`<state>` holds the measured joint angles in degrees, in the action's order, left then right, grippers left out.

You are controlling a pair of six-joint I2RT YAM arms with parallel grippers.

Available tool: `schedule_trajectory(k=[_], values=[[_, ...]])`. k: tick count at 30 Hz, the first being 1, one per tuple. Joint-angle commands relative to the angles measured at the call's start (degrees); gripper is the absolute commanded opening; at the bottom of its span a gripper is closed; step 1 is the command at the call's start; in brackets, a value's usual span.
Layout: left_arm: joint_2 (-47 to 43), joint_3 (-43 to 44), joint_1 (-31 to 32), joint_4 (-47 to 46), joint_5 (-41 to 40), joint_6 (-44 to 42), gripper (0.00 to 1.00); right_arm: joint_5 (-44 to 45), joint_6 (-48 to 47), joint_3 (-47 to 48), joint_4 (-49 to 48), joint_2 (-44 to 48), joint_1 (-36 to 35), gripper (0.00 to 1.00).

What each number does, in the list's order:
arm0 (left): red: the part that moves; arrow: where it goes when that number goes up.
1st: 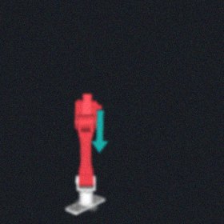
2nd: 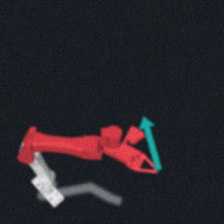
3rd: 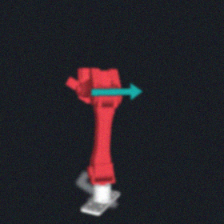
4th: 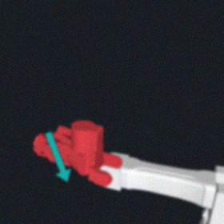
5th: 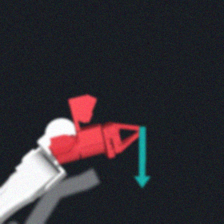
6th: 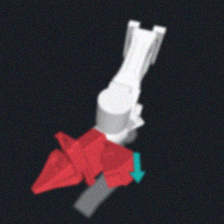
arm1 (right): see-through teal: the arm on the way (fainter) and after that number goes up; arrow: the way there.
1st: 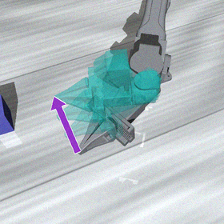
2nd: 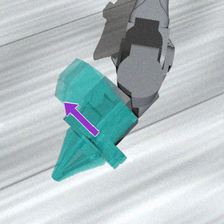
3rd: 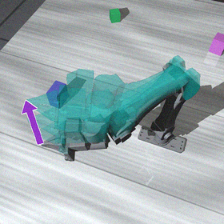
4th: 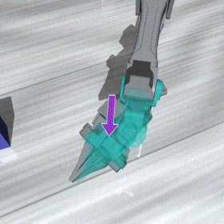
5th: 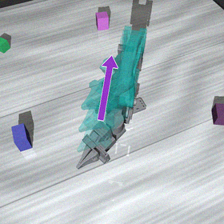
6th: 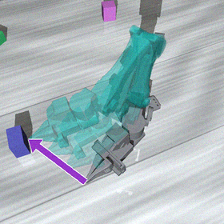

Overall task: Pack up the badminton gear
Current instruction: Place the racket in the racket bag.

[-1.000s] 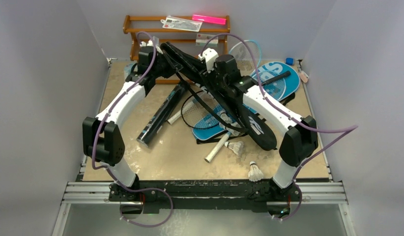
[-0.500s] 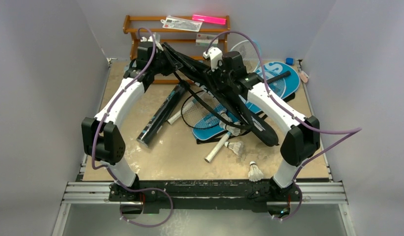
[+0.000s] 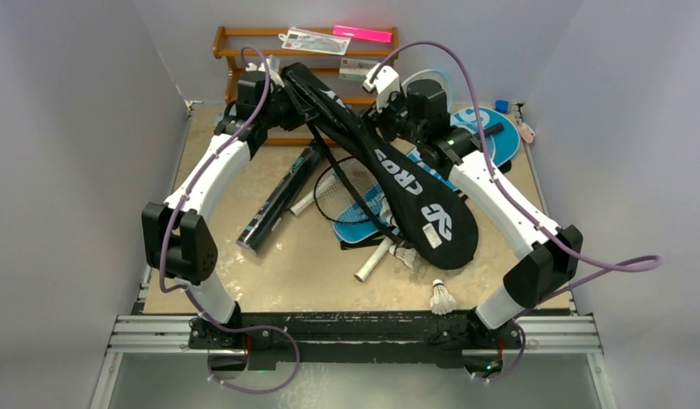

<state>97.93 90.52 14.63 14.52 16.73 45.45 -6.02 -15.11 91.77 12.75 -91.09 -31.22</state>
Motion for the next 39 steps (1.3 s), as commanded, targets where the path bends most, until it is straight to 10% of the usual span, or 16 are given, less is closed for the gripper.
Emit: schedule_trajectory(k=[1, 25, 39], values=[[0.31, 2.32, -0.39, -2.01, 1.29, 1.04, 0.0, -3.32, -3.36, 3.1, -1.19, 0.01, -0.33, 0.75], [-0.71, 2.82, -0.39, 0.42, 0.36, 0.91, 0.0, 30.55, -16.77, -2.28, -16.83, -9.88, -5.62, 0.72], [-2.33, 1.6, -0.39, 3.54, 0.27, -3.04, 0.0, 20.57, -18.14, 12.57, -18.76, -19.01, -5.6, 0.59]])
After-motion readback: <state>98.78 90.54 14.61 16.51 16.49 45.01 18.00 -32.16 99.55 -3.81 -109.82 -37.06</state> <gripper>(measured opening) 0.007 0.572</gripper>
